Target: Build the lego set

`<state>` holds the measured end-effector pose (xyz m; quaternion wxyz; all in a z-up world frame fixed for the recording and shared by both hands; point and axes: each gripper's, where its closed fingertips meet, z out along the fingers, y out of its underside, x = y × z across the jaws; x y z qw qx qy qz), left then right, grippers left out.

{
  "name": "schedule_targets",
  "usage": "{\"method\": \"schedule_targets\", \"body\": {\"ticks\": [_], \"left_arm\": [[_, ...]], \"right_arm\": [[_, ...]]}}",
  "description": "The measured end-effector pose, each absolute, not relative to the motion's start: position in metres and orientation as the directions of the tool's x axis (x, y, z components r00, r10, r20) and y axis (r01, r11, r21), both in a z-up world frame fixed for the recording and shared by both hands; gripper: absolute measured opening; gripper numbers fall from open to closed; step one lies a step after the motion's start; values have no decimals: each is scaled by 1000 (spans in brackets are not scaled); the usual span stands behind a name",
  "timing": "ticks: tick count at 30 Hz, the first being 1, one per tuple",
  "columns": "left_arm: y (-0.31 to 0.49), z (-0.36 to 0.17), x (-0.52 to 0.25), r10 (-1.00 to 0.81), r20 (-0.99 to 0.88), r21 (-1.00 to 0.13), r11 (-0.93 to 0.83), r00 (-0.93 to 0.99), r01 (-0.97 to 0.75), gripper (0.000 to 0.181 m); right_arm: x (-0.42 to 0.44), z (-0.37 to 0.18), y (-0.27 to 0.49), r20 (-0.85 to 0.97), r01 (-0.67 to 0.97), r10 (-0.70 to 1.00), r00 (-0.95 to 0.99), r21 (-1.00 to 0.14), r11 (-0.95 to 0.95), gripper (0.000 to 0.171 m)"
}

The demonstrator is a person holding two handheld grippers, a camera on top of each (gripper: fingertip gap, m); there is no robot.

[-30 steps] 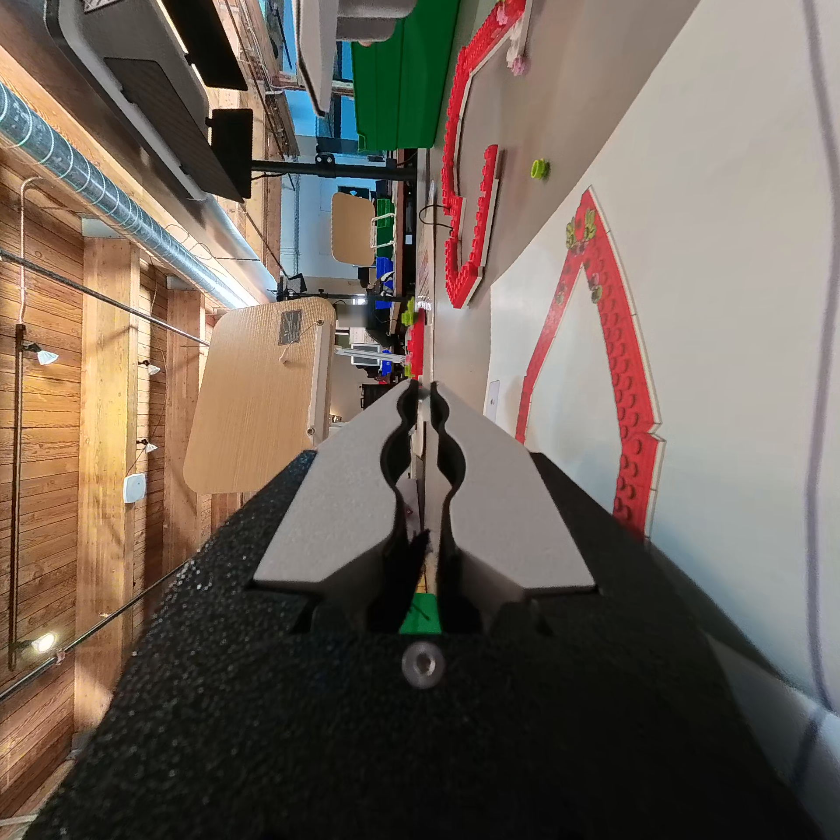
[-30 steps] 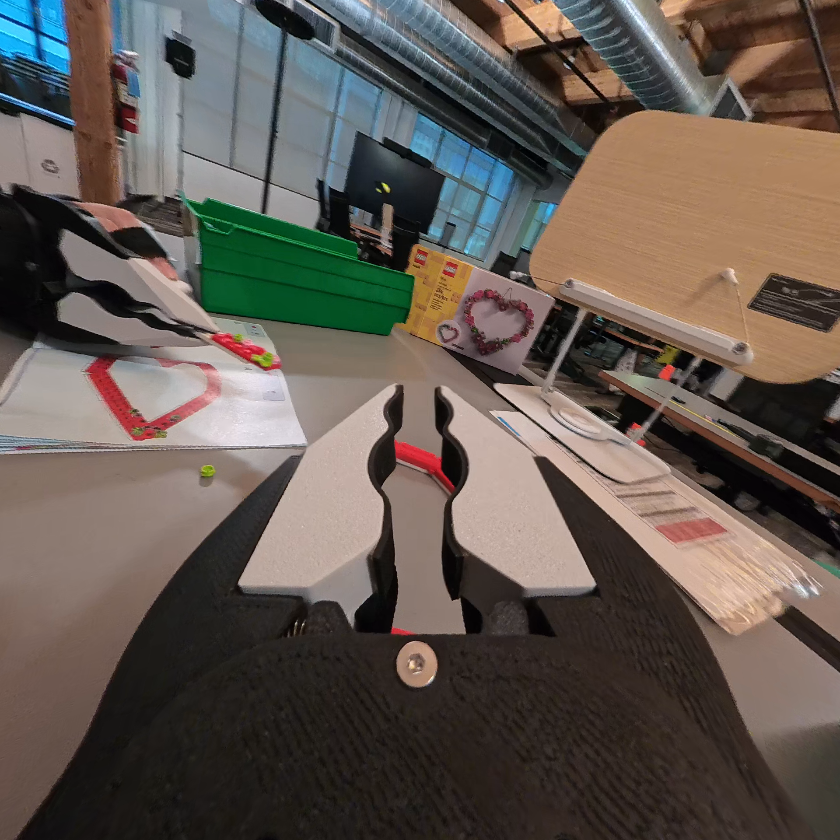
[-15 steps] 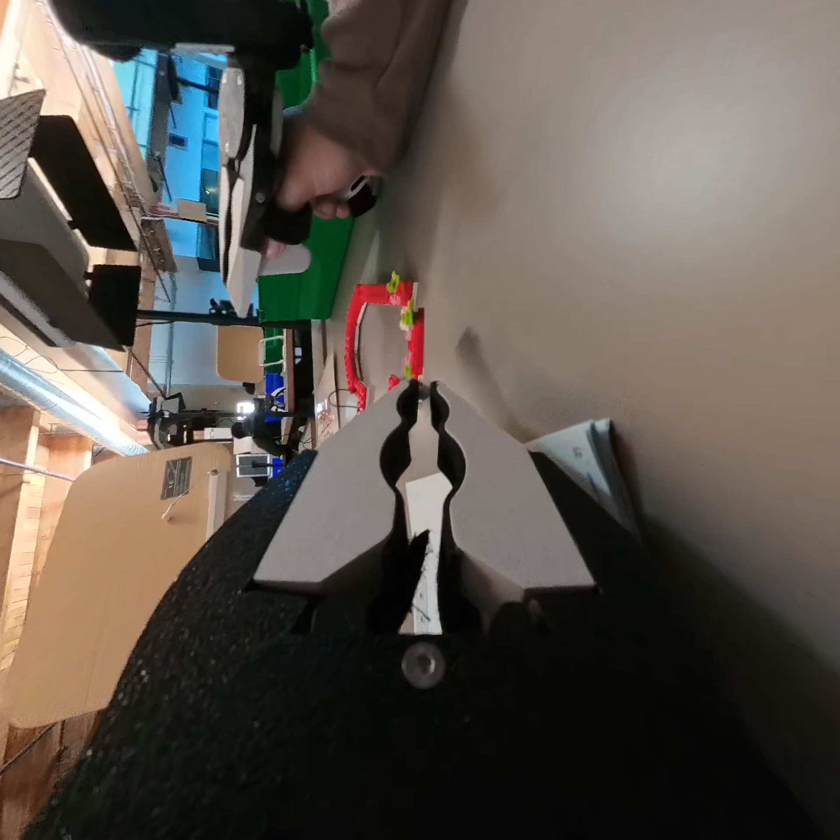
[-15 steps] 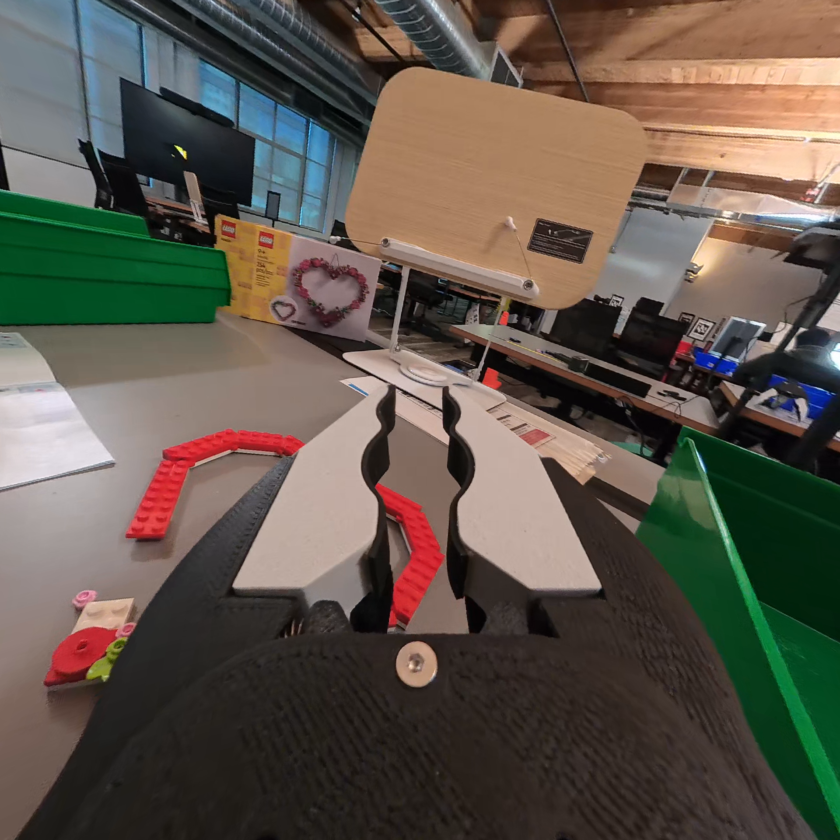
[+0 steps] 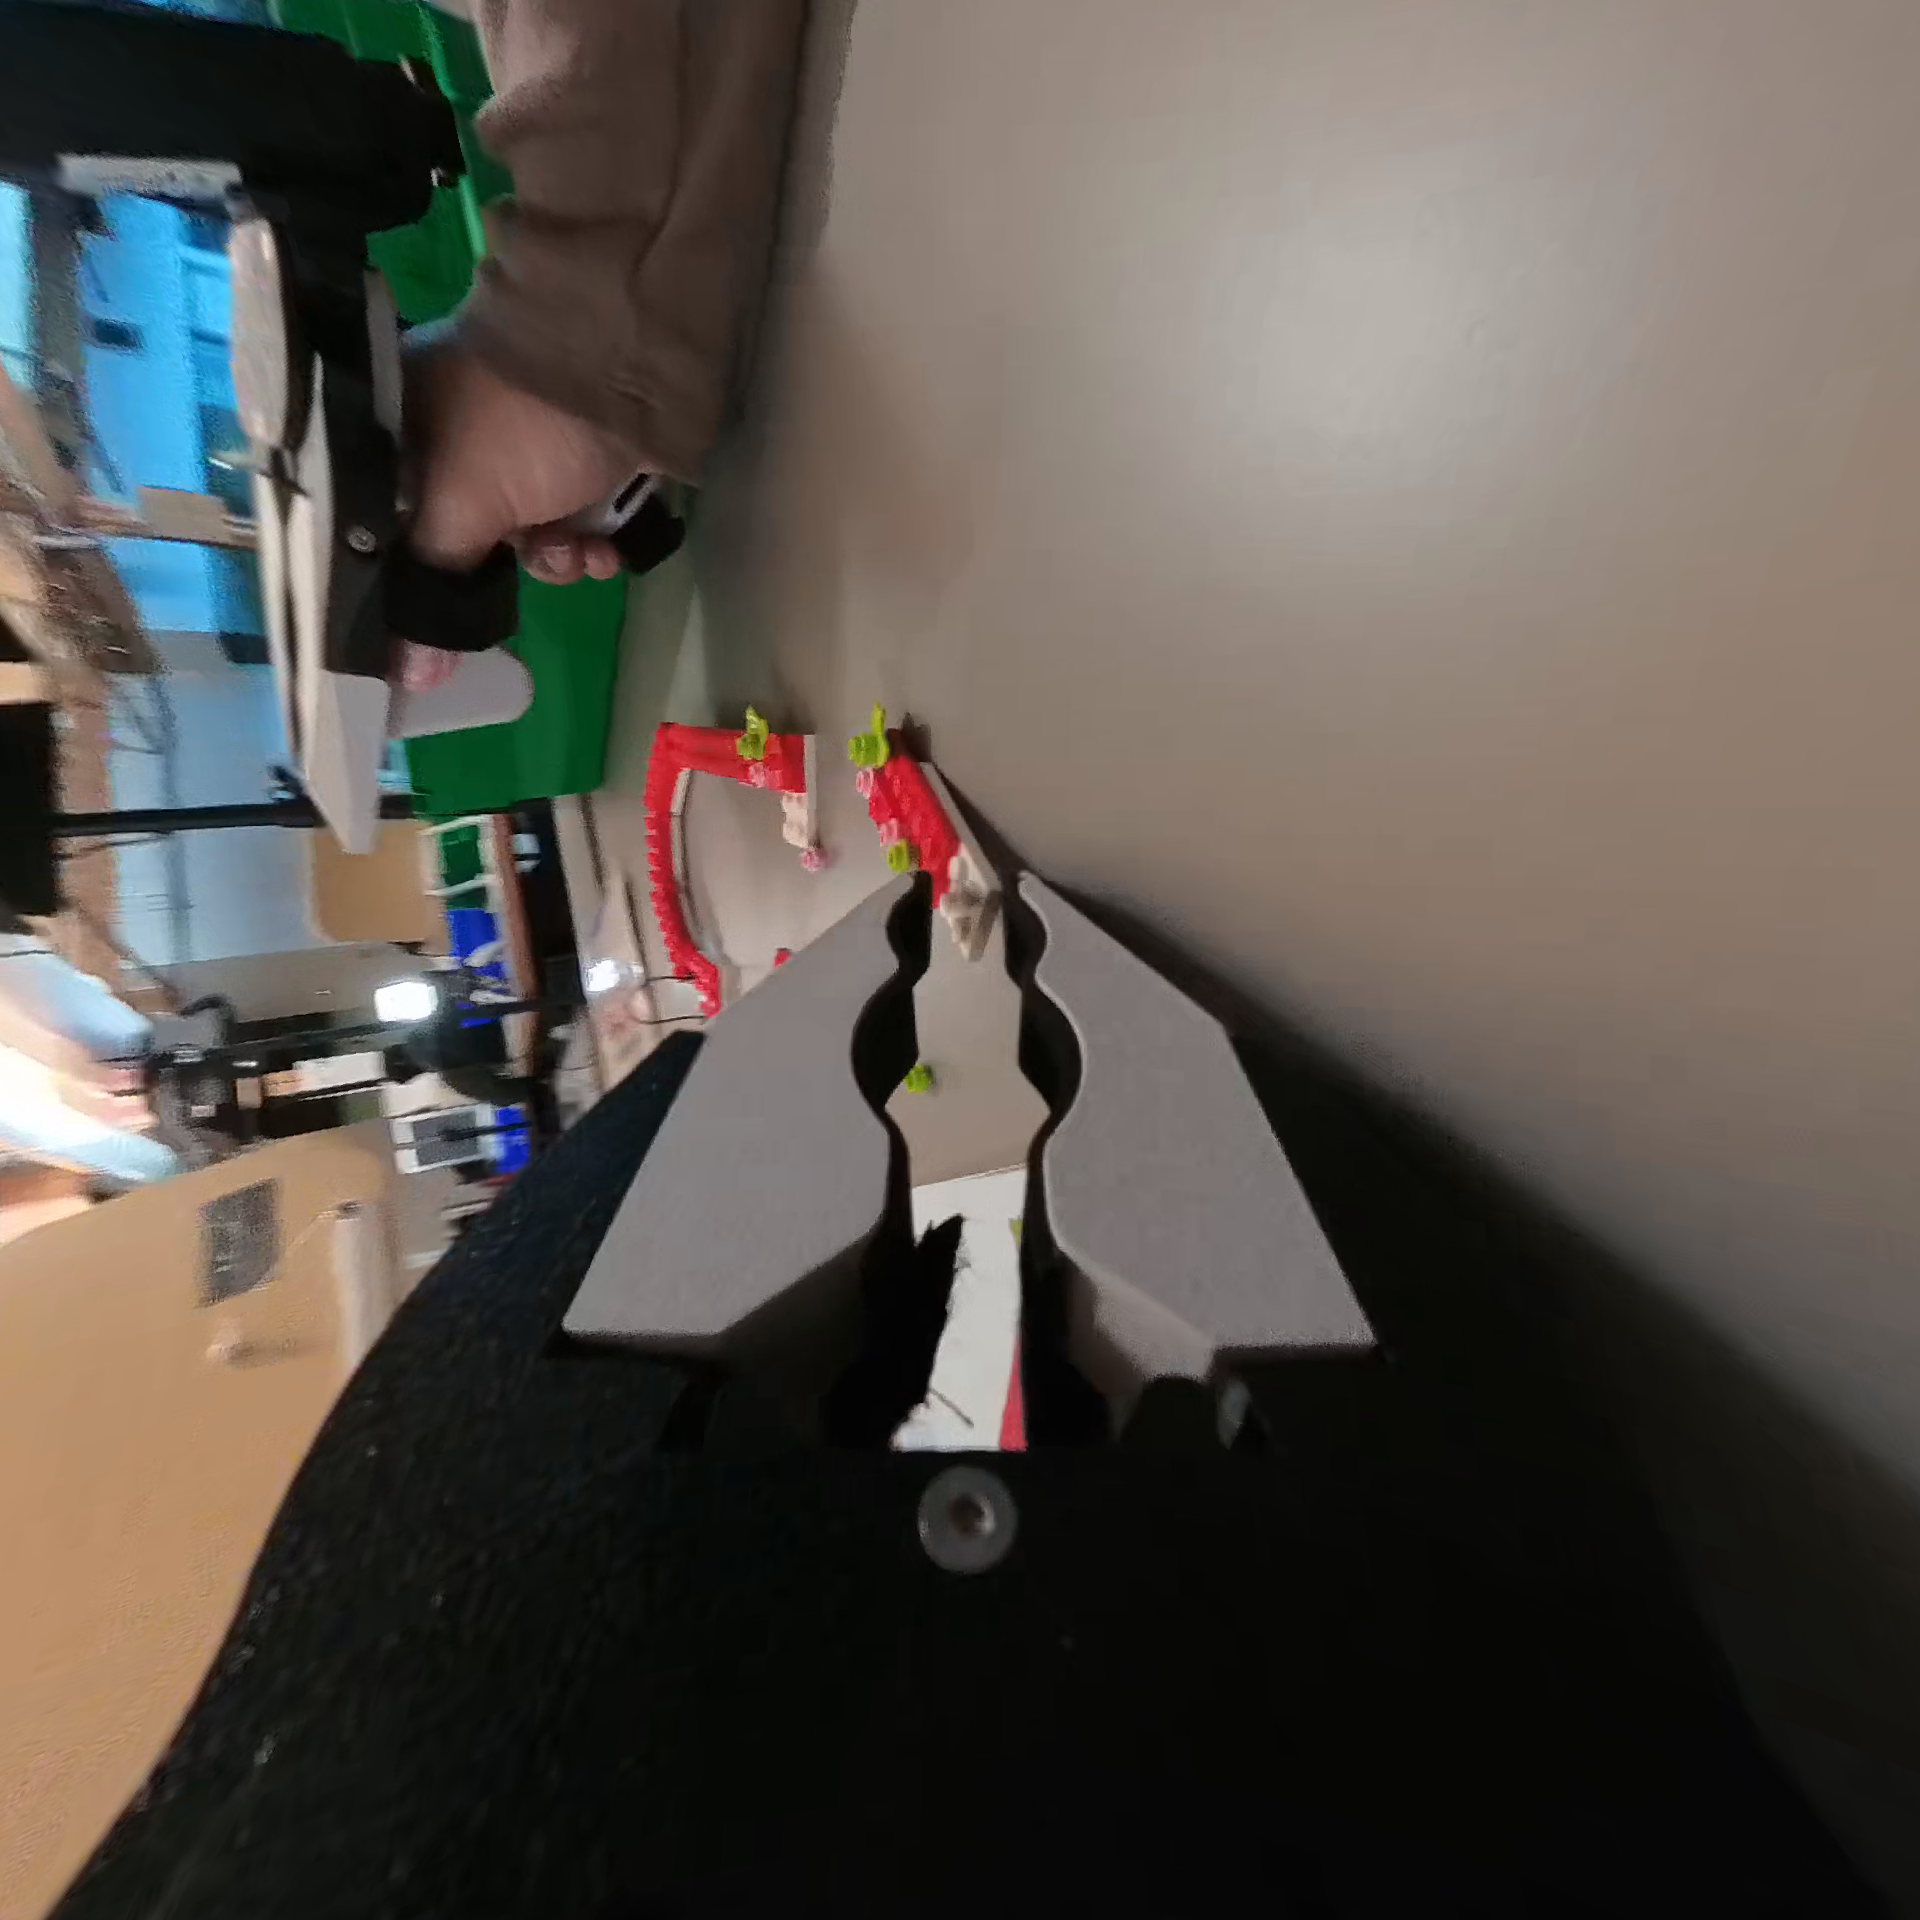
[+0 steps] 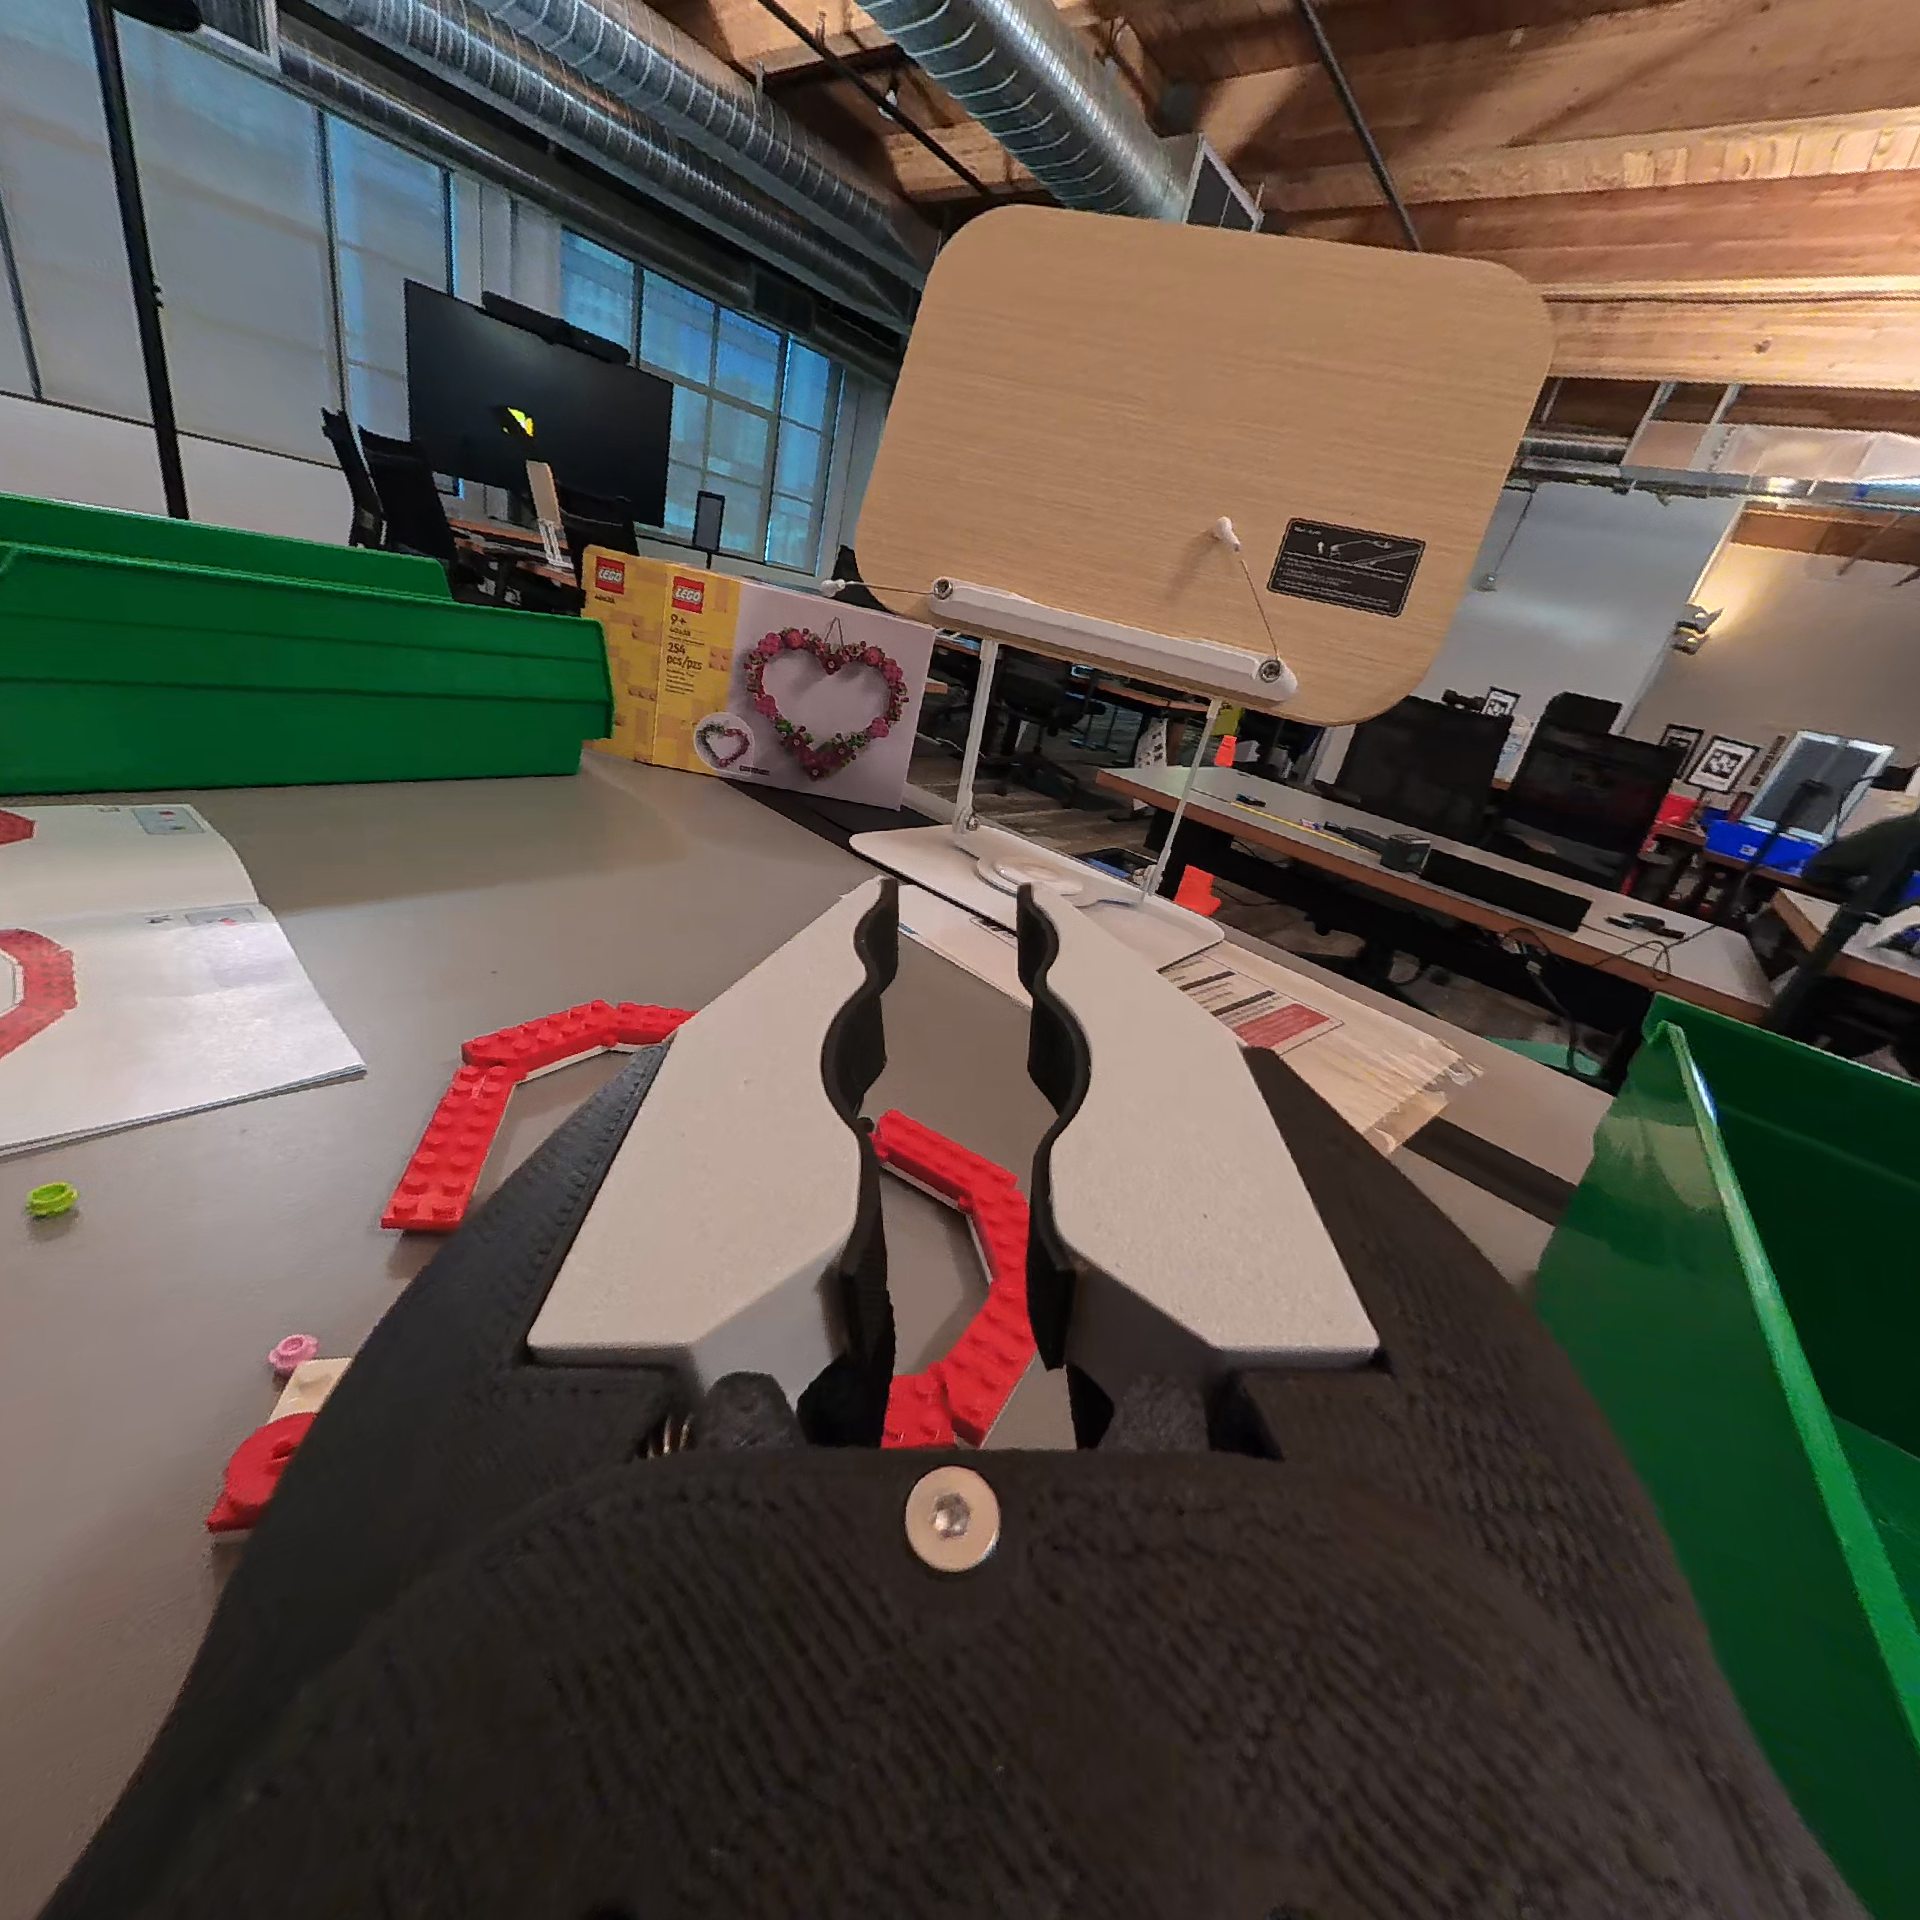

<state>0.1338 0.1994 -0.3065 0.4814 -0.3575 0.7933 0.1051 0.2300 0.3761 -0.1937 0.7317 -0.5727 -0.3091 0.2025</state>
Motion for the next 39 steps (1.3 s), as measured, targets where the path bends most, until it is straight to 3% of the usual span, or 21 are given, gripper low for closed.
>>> {"method": "schedule_targets", "body": {"ticks": [6, 10, 14, 22, 26, 33, 39], "left_arm": [[189, -298, 128, -805, -557, -487, 514, -202, -706, 48], [189, -283, 119, -941, -330, -671, 285, -69, -684, 54], [213, -253, 97, -964, -207, -819, 78, 167, -569, 54], [249, -233, 44, -866, -105, -925, -96, 489, -368, 40], [289, -200, -9, -574, -248, -965, 77, 780, -250, 45], [284, -196, -19, -487, -308, -947, 237, 818, -215, 45], [288, -205, -20, -495, -323, -944, 228, 807, -238, 41]], "right_arm": [[227, -194, 374, 221, 55, 666, 713, -964, 260, 21], [225, -193, 371, 222, 50, 676, 703, -963, 264, 21], [223, -193, 370, 230, 54, 681, 695, -961, 270, 20], [220, -194, 369, 238, 58, 689, 685, -960, 274, 20], [220, -195, 369, 244, 67, 686, 685, -959, 274, 20], [219, -197, 371, 253, 88, 674, 694, -959, 270, 18], [196, -211, 358, 324, 197, 725, 608, -946, 257, 18]]}}
